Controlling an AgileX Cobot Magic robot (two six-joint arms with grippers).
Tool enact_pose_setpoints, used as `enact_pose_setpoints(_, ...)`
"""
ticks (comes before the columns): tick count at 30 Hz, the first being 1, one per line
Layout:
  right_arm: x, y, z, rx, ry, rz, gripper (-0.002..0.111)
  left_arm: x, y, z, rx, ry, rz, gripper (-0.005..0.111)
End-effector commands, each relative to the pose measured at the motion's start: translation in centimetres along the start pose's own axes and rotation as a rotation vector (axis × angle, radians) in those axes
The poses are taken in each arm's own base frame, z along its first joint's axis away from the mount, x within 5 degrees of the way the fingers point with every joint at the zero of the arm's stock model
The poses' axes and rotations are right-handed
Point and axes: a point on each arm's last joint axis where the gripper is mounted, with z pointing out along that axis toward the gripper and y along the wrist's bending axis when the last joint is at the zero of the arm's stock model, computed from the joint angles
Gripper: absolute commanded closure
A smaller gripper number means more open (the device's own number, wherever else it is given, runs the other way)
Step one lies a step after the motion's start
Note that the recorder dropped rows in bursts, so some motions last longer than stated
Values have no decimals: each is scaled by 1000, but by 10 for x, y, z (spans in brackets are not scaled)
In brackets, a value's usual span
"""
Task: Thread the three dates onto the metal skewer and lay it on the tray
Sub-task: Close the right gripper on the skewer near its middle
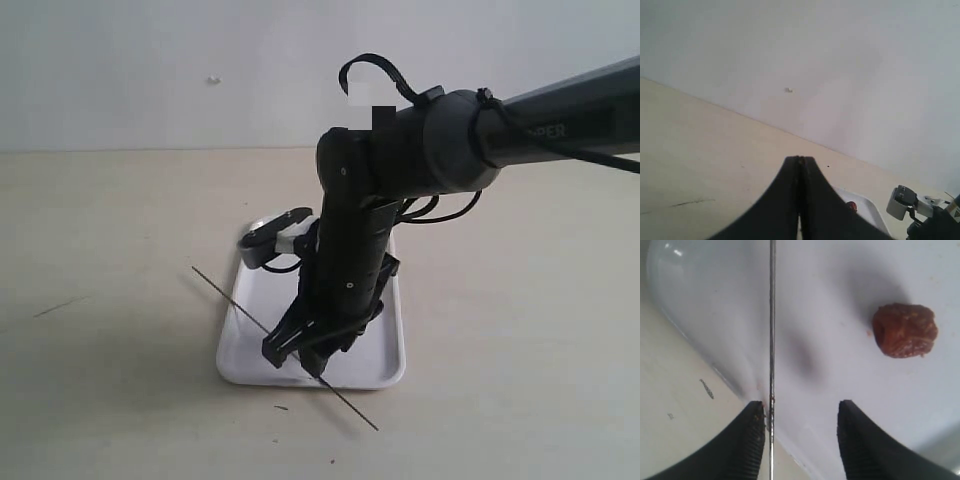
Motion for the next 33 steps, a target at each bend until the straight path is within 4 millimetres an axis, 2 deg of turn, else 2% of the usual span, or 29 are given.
enact_pose_setpoints(1,-2,0,-6,16,-18,2,62,1,1,0,-3,2,-4,107)
enact_pose_setpoints(5,-2,5,-8,82,-11,-41,62,1,1,0,-3,2,-4,107)
enact_pose_setpoints(11,-4,13,-7,73,-34,-45,62,1,1,0,-3,2,-4,107)
enact_pose_setpoints(33,-9,10,0,99,-66,-58,62,1,1,0,-3,2,-4,107)
